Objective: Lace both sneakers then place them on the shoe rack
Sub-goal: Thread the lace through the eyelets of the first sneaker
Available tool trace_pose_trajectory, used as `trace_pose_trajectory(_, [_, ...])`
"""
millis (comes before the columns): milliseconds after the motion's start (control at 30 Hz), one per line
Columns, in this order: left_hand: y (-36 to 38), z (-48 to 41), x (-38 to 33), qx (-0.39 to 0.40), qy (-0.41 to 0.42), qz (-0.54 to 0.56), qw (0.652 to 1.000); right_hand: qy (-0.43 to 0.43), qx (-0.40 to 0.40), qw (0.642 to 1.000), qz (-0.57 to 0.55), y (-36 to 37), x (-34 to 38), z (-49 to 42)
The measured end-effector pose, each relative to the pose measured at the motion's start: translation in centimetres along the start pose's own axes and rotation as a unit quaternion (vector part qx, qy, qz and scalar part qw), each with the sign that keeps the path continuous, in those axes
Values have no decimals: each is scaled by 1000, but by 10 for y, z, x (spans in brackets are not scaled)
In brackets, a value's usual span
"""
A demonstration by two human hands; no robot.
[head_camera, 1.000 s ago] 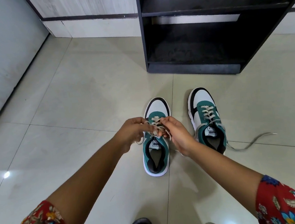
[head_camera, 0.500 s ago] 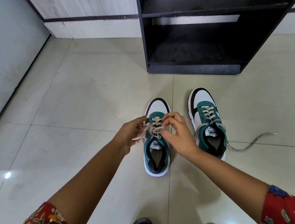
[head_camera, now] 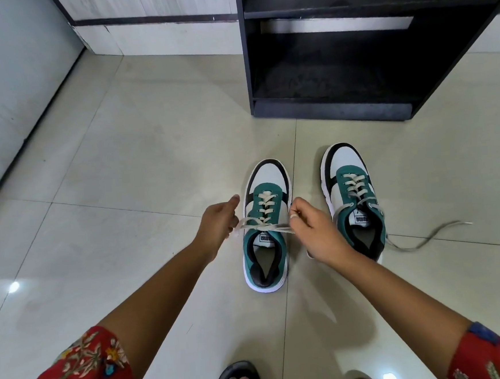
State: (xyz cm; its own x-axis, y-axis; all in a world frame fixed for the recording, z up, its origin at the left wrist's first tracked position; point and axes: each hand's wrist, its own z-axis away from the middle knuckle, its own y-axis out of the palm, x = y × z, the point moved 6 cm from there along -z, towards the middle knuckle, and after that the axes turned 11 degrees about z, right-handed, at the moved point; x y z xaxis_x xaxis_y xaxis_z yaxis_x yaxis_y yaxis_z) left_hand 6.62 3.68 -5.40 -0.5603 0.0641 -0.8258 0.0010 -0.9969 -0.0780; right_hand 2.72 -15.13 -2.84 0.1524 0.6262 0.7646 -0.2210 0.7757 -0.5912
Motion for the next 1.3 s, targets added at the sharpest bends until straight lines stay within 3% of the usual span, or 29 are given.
trace_pose_trajectory(67, [1,-1,-8,-14,82,-90,993,-57,-15,983,173,0,8,2])
trace_pose_trajectory(167, [3,-4,-8,-31,130,-210,968,-66,-21,960,271,0,9,7])
trace_pose_trajectory(433, [-3,-12,-3,-66,157,-308,936,-67,12,940,334,3,-2,13])
trace_pose_trajectory(633, [-8,-14,5,-70,134,-283,947,-27,27,942,333,3,-9,15])
trace_pose_trajectory(700, [-9,-12,9,-65,103,-203,971,8,43,962,270,8,-13,14])
trace_pose_trajectory(767, [-12,-8,18,-61,16,-43,997,116,59,991,25,12,-28,13])
trace_pose_trajectory(833, [-13,-2,31,-51,-93,92,990,213,34,943,-253,14,-36,14])
trace_pose_trajectory(867, [-14,3,35,-46,-130,130,982,232,18,919,-319,15,-38,16])
trace_pose_trajectory(1000, [-8,16,33,-10,-152,176,972,230,56,928,-287,29,-25,19])
trace_pose_trajectory(1100, [-1,19,17,11,-122,112,986,249,64,911,-323,38,-15,14])
trace_pose_trajectory(1300, [-1,22,0,-11,-59,16,998,238,92,921,-295,41,-2,4])
